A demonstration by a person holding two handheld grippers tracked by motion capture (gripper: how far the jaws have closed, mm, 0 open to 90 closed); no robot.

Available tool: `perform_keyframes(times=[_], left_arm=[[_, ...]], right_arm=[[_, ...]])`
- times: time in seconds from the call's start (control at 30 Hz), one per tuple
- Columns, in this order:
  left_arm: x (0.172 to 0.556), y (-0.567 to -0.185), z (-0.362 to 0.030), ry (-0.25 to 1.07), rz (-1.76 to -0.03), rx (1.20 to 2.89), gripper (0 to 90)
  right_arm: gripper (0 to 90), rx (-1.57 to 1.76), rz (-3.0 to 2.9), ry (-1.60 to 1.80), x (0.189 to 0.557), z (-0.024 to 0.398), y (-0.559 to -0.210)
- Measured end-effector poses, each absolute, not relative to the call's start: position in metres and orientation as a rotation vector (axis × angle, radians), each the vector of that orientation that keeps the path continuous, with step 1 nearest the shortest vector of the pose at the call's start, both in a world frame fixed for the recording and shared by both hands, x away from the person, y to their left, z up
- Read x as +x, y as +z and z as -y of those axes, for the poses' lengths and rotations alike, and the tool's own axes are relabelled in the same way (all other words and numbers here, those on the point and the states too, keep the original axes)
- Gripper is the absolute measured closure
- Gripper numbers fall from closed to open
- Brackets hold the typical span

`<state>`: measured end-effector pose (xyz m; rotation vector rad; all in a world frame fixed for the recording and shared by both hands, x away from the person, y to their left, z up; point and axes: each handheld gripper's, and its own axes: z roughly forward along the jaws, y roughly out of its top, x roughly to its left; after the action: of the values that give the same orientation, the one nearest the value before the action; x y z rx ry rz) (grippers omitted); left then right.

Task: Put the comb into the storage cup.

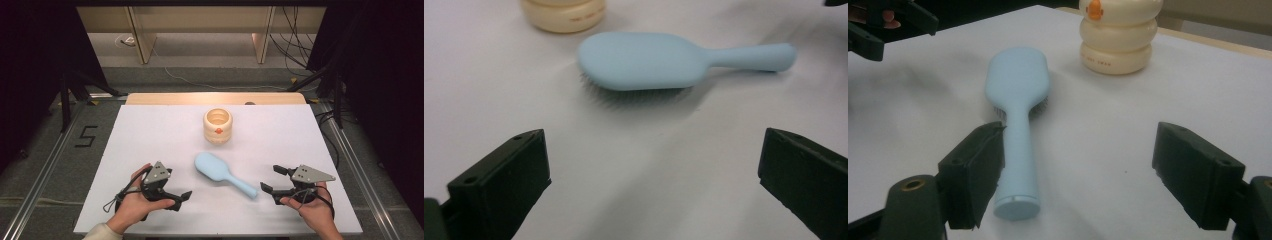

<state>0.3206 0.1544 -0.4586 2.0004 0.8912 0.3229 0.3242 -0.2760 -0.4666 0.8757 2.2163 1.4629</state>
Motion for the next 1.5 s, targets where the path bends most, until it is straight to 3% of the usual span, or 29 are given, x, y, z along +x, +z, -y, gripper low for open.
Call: perform_keyframes(times=[0.27,0.5,1.07,1.5], left_arm=[[0.321,-0.466,-0.186,0.396,-0.93,1.982,0.0],[0.323,-0.471,-0.189,0.388,-0.934,1.974,0.0],[0.326,-0.475,-0.192,0.376,-0.949,1.975,0.0],[0.328,-0.476,-0.194,0.385,-0.962,1.974,0.0]], right_arm=[[20.5,0.876,-2.212,1.469,0.324,0.277,-0.461],[20.9,0.871,-2.242,1.438,0.329,0.266,-0.449],[19.6,0.784,-2.818,0.887,0.38,0.168,-0.436],[19.0,0.775,-2.895,0.757,0.395,0.146,-0.44]])
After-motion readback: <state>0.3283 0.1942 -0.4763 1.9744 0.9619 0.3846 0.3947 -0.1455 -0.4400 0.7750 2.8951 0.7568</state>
